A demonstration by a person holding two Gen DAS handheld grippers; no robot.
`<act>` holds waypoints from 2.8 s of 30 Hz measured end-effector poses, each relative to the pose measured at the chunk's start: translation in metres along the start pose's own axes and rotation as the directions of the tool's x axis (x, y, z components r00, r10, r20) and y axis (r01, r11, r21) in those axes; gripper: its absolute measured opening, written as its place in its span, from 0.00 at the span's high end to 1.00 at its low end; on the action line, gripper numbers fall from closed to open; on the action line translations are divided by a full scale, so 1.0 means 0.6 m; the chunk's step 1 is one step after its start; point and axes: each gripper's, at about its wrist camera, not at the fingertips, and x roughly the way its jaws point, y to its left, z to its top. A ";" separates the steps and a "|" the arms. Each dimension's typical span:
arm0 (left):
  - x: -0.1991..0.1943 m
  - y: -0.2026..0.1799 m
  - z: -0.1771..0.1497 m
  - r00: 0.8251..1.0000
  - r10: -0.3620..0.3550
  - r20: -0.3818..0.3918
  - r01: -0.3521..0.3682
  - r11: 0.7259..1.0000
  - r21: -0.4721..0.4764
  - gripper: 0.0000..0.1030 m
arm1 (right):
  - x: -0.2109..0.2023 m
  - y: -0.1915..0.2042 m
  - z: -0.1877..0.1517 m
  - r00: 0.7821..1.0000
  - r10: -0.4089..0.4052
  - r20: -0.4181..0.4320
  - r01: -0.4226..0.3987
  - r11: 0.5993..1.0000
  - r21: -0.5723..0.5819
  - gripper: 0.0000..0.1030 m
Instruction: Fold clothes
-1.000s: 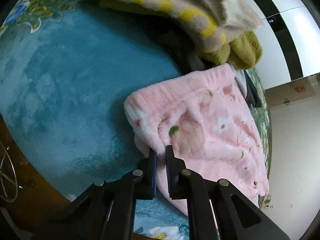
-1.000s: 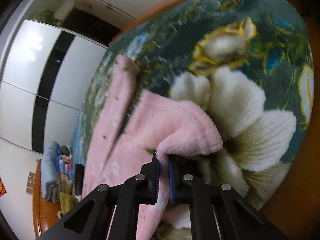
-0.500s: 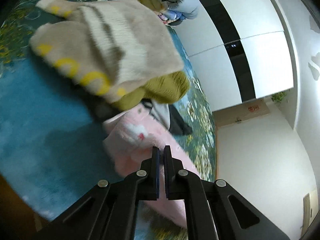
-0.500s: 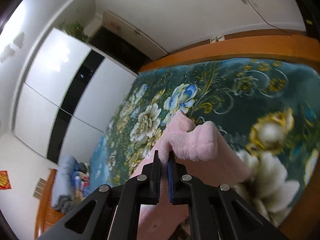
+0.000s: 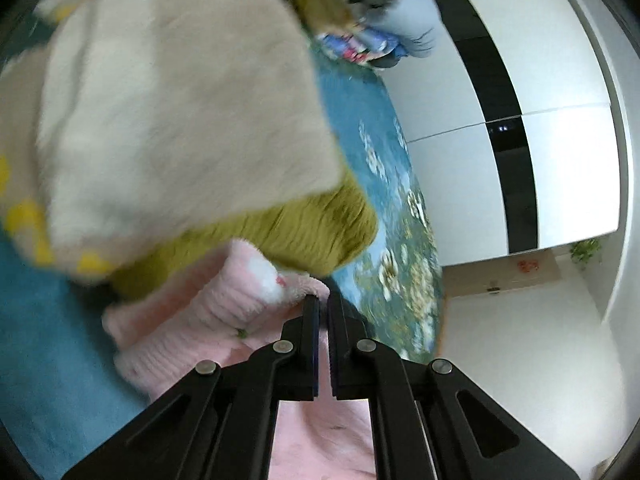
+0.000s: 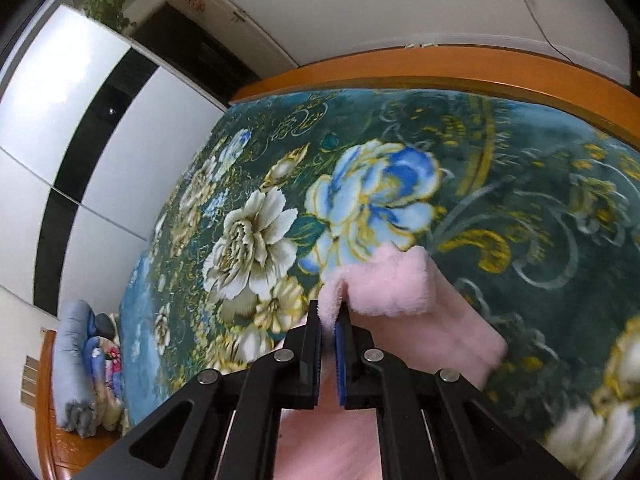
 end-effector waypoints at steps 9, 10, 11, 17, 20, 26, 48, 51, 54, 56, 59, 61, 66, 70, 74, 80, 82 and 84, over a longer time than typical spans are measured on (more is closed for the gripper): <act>0.105 -0.006 -0.008 0.976 0.213 0.040 -0.216 0.968 0.130 0.97 | 0.120 0.011 0.003 0.996 -0.059 -0.067 0.056 0.997 -0.054 0.90; 0.109 -0.002 -0.008 0.974 0.224 0.039 -0.227 0.964 0.137 0.97 | 0.124 0.010 0.003 0.996 -0.054 -0.071 0.049 0.997 -0.059 0.89; 0.111 0.003 -0.008 0.971 0.234 0.037 -0.237 0.961 0.145 0.97 | 0.126 0.010 0.002 0.996 -0.045 -0.072 0.040 0.997 -0.068 0.88; 0.120 -0.014 -0.016 0.976 0.213 -0.034 -0.201 0.955 0.217 0.77 | 0.065 0.016 0.003 0.996 0.082 -0.023 -0.084 0.987 -0.134 0.36; 0.081 -0.022 -0.029 0.989 0.129 -0.071 -0.106 0.960 0.261 0.68 | 0.000 0.010 -0.001 0.989 0.147 0.031 -0.139 0.975 -0.175 0.35; -0.018 0.031 -0.085 0.991 0.103 -0.089 -0.063 0.927 0.370 0.50 | -0.076 -0.078 -0.052 0.985 0.169 0.045 -0.163 0.979 -0.121 0.29; 0.028 0.267 -0.136 0.989 0.067 -0.136 -0.074 0.996 -0.050 0.41 | 0.043 -0.181 -0.119 0.970 0.244 -0.015 -0.242 0.967 0.085 0.26; 0.026 0.281 -0.132 0.995 0.030 -0.095 -0.040 0.995 -0.095 0.45 | 0.054 -0.180 -0.105 0.962 0.272 0.024 -0.273 0.958 0.093 0.26; 0.023 0.295 -0.129 0.998 0.017 -0.060 -0.025 0.992 -0.126 0.62 | 0.067 -0.176 -0.094 0.958 0.284 0.043 -0.287 0.952 0.110 0.41; 0.019 0.297 -0.129 0.998 0.034 -0.045 -0.039 0.992 -0.122 0.74 | 0.078 -0.170 -0.090 0.961 0.274 0.033 -0.276 0.954 0.121 0.61; 0.007 0.286 -0.132 0.997 0.070 -0.022 -0.072 0.992 -0.101 0.83 | 0.074 -0.146 -0.082 0.970 0.242 0.036 -0.244 0.965 0.099 0.83; -0.009 0.258 -0.134 0.995 0.103 0.000 -0.103 0.994 -0.035 0.84 | 0.058 -0.123 -0.073 0.970 0.235 0.055 -0.239 0.969 0.067 0.87; -0.106 0.158 -0.118 0.997 0.003 0.072 -0.014 0.989 0.150 0.86 | -0.046 -0.039 -0.044 0.925 0.361 0.120 -0.352 0.932 -0.088 0.89; -0.222 0.121 -0.107 0.989 -0.091 0.118 0.050 0.948 0.313 0.86 | -0.140 -0.039 -0.074 0.885 0.443 0.140 -0.415 0.889 -0.191 0.89; -0.286 0.212 -0.104 0.993 0.018 0.120 -0.058 0.937 0.344 0.85 | -0.131 -0.120 -0.128 0.919 0.387 0.068 -0.377 0.917 -0.130 0.89; -0.194 0.387 -0.125 0.982 0.183 -0.049 -0.181 0.982 0.051 0.85 | -0.042 -0.203 -0.199 0.976 0.213 -0.046 -0.212 0.977 0.018 0.89; -0.191 0.409 -0.132 0.977 0.201 -0.067 -0.199 0.980 0.022 0.85 | -0.040 -0.207 -0.200 0.978 0.205 -0.036 -0.204 0.978 0.036 0.89; -0.194 0.423 -0.136 0.977 0.199 -0.082 -0.200 0.980 -0.006 0.85 | -0.046 -0.202 -0.197 0.980 0.194 -0.031 -0.194 0.981 0.030 0.89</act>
